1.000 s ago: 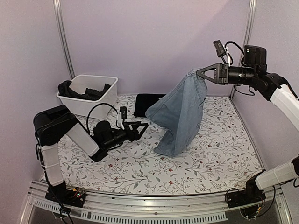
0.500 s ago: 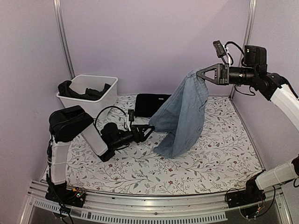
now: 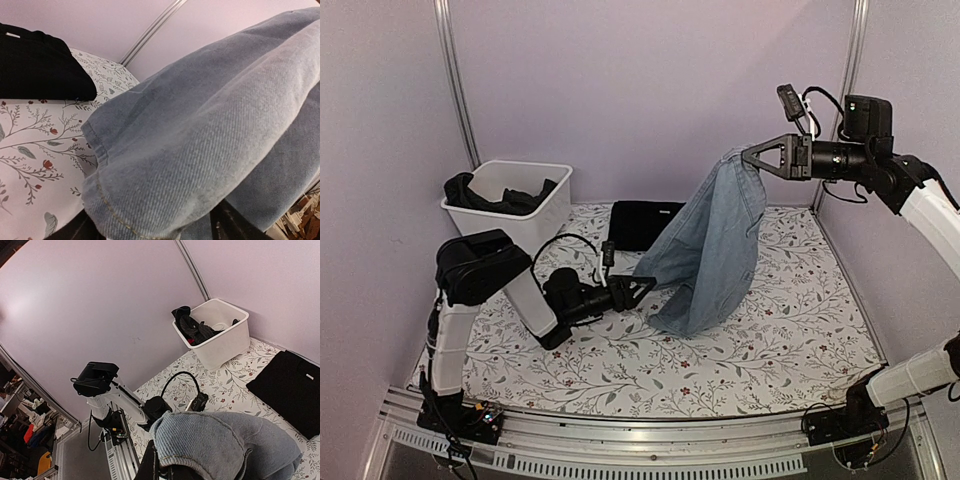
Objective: Fold and stack the mixed laundry pile
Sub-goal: Pick up the crumpled shorts from the center of the board.
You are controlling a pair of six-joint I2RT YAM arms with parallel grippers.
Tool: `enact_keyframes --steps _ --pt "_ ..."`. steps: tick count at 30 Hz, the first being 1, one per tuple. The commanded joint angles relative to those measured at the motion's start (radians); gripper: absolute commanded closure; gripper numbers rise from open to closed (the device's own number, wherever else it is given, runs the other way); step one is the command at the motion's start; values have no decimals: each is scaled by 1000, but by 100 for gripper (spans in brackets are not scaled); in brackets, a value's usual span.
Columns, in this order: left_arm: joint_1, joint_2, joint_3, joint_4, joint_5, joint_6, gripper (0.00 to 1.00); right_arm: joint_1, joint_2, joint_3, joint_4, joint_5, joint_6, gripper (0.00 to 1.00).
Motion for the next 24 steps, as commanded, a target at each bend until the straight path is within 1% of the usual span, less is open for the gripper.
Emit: enact_keyframes --steps 1,2,5,6,7,9,11,12,13,16,18,19,20,22,24 --pt "-6 -57 3 140 36 17 42 -5 -20 41 40 -4 -2 100" --pt "-4 -89 -14 153 41 25 50 -5 -22 40 34 8 -8 100" --pt "24 -212 -86 152 73 14 88 -5 -35 44 -12 76 -43 100" --pt "45 -269 -111 142 87 7 97 -7 -41 51 -36 119 -55 100" --pt "63 -331 -130 104 101 10 100 -14 -47 54 -57 158 -71 100" --pt "96 -472 -127 -72 145 42 100 -38 -65 48 -87 245 -94 100" --pt "116 -605 -70 -340 178 113 100 -76 -85 28 -98 307 -104 100" --pt "123 -661 -25 -507 189 160 100 -101 -100 17 -98 323 -108 100" --pt "130 -709 27 -720 194 206 100 -135 -110 6 -98 335 -109 100" --pt "167 -823 145 -1061 176 291 100 -197 -132 -20 -96 362 -121 100" --pt "223 -883 197 -1212 180 297 100 -214 -152 -31 -94 407 -131 100" --pt "261 -911 206 -1262 191 288 100 -217 -159 -37 -95 435 -137 100" --pt "307 -948 209 -1296 209 277 100 -218 -169 -44 -93 455 -139 100" --pt "366 -992 226 -1363 216 272 100 -220 -183 -65 -73 474 -138 100" --pt "403 -1002 264 -1424 214 284 100 -222 -184 -98 -33 469 -126 100"
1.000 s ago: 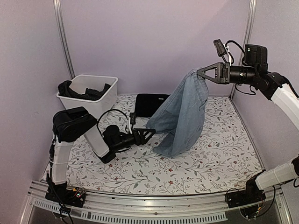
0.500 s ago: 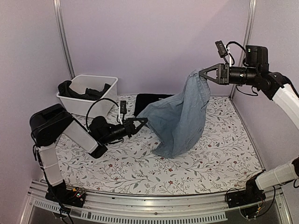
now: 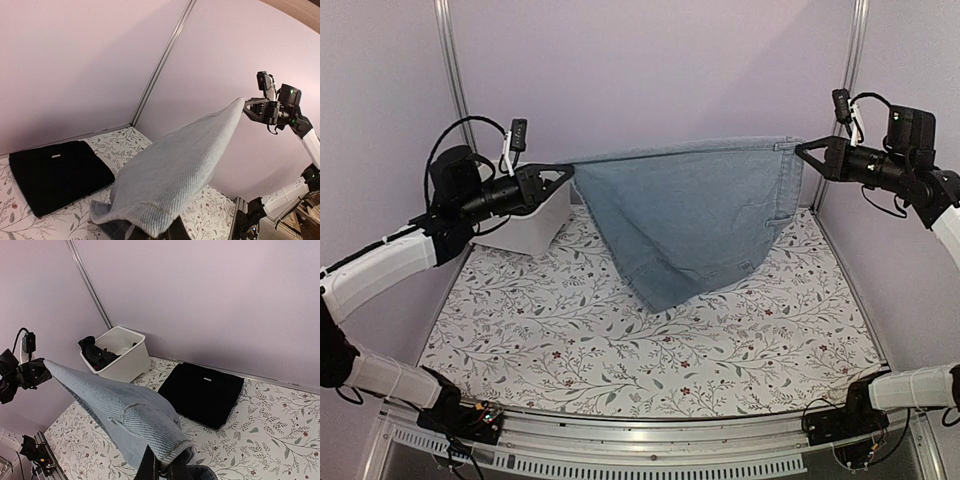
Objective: Fold and stack the mixed laundry pile
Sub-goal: Pick up the crumpled shorts from the center of the board, then flatten out the crumpled shorts at the center of the board.
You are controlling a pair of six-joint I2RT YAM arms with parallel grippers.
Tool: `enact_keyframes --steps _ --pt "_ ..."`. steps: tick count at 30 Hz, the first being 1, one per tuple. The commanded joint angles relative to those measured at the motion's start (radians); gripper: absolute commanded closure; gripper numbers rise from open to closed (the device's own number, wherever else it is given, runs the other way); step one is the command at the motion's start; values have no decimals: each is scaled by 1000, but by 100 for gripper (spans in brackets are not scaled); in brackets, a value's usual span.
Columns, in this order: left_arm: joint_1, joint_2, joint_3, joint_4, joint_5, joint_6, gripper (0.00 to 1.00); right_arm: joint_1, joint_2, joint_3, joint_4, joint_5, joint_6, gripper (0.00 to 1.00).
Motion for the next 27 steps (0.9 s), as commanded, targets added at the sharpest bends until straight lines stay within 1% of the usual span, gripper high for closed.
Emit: enact_keyframes --steps 1,3,6,8,10,11,13,15,17,19,21,22,24,26,27 --pt "102 -26 76 -311 2 48 100 -14 -16 -52 100 77 2 100" --pt "123 16 128 -333 3 62 100 -15 16 -48 153 40 27 100" --pt "156 115 223 -326 21 62 100 -16 120 16 201 -9 64 100" --pt "179 194 317 -331 22 72 100 -18 214 95 224 -31 87 100" --pt "197 273 454 -379 14 86 100 -20 301 207 224 -29 93 100" --pt "200 305 547 -422 6 99 100 -21 365 270 213 -29 93 100" --pt "202 333 665 -469 -14 120 100 -27 434 370 203 -53 94 100" --pt "200 320 716 -497 -4 134 100 -30 453 413 218 -91 99 100" --pt "194 260 691 -517 -2 157 100 -28 426 367 250 -117 100 100" --pt "178 185 606 -534 -4 175 100 -29 364 253 277 -153 103 100" --pt "154 99 471 -530 -5 177 100 -28 296 74 333 -216 124 100" --pt "135 58 396 -529 -5 176 100 -28 236 -25 361 -244 145 100" --pt "74 -25 236 -535 -13 182 100 -26 144 -205 392 -273 174 100" --pt "-10 -93 101 -556 -42 173 100 -24 45 -333 330 -264 170 100" --pt "-57 -122 36 -568 -52 164 100 -24 1 -392 286 -259 162 97"
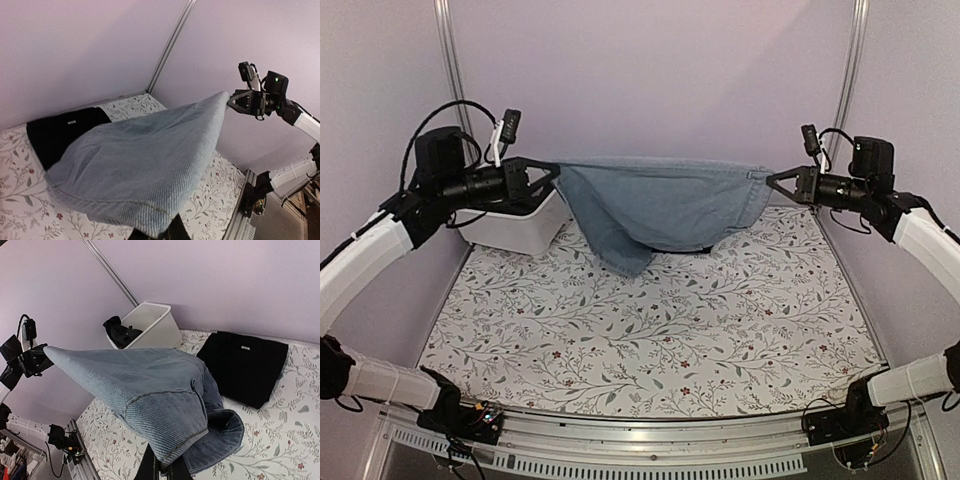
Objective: Fold and stack the mixed laundry pile
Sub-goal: Flatten out the crumpled shorts at the center of the board, then adjust the flattened skirt.
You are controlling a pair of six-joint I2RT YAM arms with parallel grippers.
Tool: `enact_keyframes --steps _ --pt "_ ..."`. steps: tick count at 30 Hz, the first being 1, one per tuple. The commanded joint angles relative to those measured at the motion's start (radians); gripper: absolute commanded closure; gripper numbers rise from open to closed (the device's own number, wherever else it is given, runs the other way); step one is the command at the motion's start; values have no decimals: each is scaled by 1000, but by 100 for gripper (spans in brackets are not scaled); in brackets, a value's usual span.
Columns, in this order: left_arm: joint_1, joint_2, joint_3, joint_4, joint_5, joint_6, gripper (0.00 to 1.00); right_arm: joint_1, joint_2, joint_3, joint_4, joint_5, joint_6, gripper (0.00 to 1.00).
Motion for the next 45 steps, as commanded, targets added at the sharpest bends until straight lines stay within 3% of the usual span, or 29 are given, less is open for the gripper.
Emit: enact_keyframes --steps 1,2,3,5,6,8,10,14,21,26,29,34,35,37,39,40,41,45 --pt "-167 -108 -282 -76 -69 -3 100 -21 -193 -245 -90 -7 19 90" --pt "-222 -145 -349 -80 -78 -13 92 -21 -225 -315 -120 -6 11 78" --pt "-271 -184 -421 -80 -94 -23 80 -21 -267 -381 -139 -10 21 59" --pt "-333 -274 -539 -85 -122 -59 38 -21 -337 -471 -210 24 18 15" --pt "-338 -330 -588 -81 -138 -89 24 -21 -356 -493 -248 50 11 3" --pt "-344 -422 -615 -78 -200 -115 10 -22 -389 -511 -272 78 -4 1" --pt "-326 -470 -596 -108 -331 -137 3 -24 -387 -496 -258 110 -1 1" --pt "-258 -346 -549 -105 -369 -137 3 -23 -298 -461 -193 173 38 1" --pt "-257 40 -431 24 -364 -132 5 -24 68 -433 -94 156 1 11" --pt "-254 283 -304 59 -324 -128 13 -4 249 -488 28 43 28 20" --pt "-256 365 -259 93 -270 -132 18 7 318 -499 36 59 16 20" --pt "-258 392 -246 123 -246 -141 19 6 302 -505 56 151 33 13" --pt "-258 390 -245 122 -250 -141 19 6 308 -499 69 105 35 18" --pt "-252 386 -242 120 -258 -133 19 5 345 -489 120 -49 33 48" --pt "-241 377 -240 116 -262 -126 19 2 370 -484 213 -188 68 85" --pt "-231 370 -239 112 -261 -124 19 1 363 -469 237 -221 82 95" --pt "-219 363 -237 109 -257 -120 19 1 342 -441 239 -227 94 100" --pt "-148 316 -232 100 -226 -117 19 12 186 -253 192 -192 76 100"
